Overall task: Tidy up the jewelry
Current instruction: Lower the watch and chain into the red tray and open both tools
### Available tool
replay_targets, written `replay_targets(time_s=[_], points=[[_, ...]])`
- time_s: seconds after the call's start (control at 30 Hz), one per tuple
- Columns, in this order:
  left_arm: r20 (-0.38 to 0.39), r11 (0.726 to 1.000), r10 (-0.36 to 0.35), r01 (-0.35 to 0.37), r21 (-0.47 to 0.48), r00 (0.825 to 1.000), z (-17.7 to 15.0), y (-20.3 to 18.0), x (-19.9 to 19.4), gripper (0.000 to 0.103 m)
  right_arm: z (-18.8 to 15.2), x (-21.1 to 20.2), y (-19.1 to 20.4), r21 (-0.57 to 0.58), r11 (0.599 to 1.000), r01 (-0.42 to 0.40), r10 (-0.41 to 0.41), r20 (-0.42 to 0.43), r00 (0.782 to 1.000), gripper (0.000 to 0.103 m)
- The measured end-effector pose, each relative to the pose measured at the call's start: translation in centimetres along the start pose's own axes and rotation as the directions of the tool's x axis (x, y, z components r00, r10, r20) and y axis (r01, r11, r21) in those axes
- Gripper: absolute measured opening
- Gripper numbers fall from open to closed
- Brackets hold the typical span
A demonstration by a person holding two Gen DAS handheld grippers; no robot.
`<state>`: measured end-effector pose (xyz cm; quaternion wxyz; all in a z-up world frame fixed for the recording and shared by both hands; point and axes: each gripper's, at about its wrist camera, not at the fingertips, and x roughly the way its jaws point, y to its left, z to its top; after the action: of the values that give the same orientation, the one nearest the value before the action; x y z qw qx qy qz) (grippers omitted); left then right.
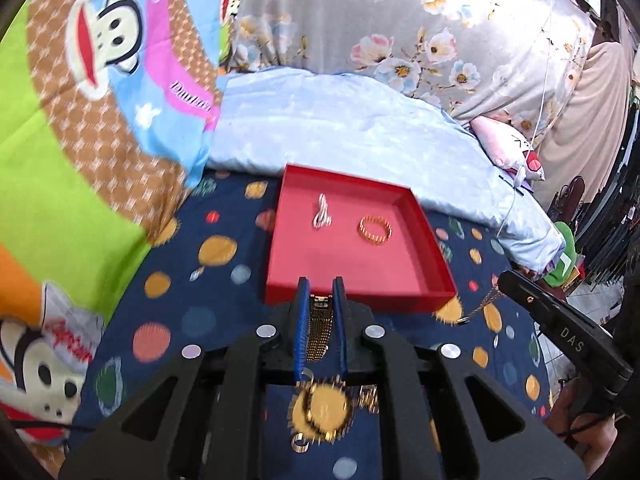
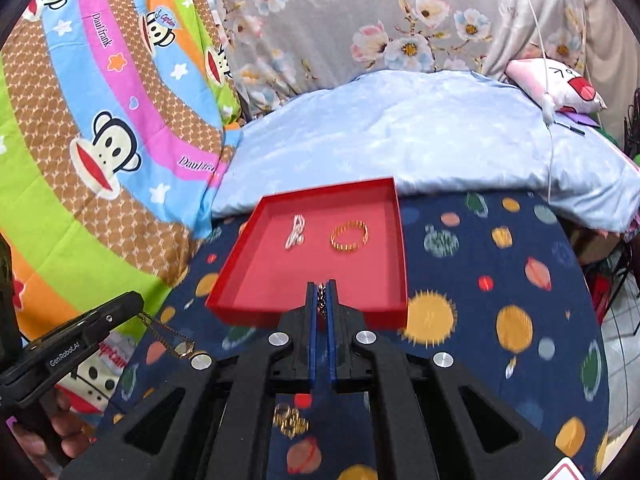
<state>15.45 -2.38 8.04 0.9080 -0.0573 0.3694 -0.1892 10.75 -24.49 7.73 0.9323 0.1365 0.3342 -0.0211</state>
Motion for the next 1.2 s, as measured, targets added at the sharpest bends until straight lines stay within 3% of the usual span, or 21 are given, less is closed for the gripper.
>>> replay_targets(time_s=[0.27, 0.47, 0.77, 1.2], points=[[0.030, 0.999, 0.010, -0.012, 0.042, 0.999, 4.3, -1.8, 3.9, 0.011, 3.9, 3.7, -0.2, -0.013, 1.000, 0.002, -0.002, 0.006, 1.000, 0.004], [-0.002, 0.999, 0.010, -0.010, 0.046, 1.000, 6.6, -2.4, 8.4, 0.011, 5.3, 7.0, 0.0, -0.032, 0.999, 0.016, -0.016, -0.012, 1.000, 0.004], [-0.056, 0.998, 0.040, -0.036, 0.056, 0.998, 7.7, -2.4, 13.5, 0.011, 5.1, 12.2, -0.9, -0.018, 0.999, 0.036, -0.037, -0.090, 0.995, 0.004], [-0.094, 0.996, 0.074, -0.069, 0.056, 0.993, 7.2, -2.3, 16.4, 0.011, 4.6, 14.5, -1.4, -0.040, 0.996, 0.076, -0.080, -0.112, 0.990, 0.005]])
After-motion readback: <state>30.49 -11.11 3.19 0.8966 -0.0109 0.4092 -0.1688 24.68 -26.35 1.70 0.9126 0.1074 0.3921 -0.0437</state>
